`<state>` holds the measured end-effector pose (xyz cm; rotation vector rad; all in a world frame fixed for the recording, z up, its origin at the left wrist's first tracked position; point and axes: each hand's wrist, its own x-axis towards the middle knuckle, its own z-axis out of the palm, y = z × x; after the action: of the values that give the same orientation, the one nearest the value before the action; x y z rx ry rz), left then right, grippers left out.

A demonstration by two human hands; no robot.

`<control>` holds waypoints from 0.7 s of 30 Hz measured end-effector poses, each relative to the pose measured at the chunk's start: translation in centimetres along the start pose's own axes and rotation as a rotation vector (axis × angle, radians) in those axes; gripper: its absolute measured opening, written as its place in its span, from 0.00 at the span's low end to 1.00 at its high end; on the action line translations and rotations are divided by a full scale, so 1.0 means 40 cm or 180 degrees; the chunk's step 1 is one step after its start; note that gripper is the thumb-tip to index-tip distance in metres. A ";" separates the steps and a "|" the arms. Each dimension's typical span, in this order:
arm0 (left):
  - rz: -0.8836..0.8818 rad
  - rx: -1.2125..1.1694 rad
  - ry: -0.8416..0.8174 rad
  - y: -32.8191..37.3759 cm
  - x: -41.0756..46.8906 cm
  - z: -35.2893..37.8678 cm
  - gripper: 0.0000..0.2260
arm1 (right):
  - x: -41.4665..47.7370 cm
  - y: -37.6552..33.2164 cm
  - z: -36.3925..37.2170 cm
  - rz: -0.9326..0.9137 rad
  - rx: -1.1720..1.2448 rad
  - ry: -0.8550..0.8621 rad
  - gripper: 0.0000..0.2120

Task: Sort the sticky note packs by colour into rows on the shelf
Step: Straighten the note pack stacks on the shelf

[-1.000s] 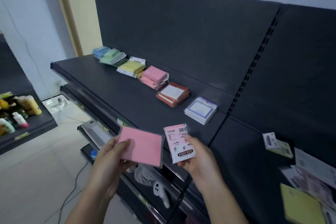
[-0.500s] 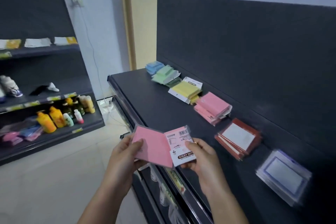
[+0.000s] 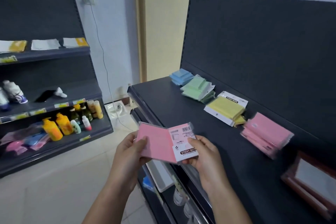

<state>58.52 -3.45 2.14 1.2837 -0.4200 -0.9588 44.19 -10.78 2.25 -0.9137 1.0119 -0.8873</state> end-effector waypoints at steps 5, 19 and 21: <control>-0.0073 -0.0028 -0.0226 0.046 0.125 -0.030 0.08 | 0.063 -0.016 0.082 -0.0099 0.0049 0.0280 0.04; -0.0791 0.0038 -0.1641 -0.036 0.253 0.327 0.06 | 0.140 -0.113 -0.140 -0.0539 0.0008 0.1701 0.06; -0.1025 -0.0073 -0.1818 -0.053 0.246 0.394 0.06 | 0.139 -0.124 -0.193 -0.0586 -0.0005 0.1891 0.06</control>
<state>51.67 -20.84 2.26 1.0587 -0.6489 -1.6087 37.58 -19.16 3.17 -0.7646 1.4466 -1.3589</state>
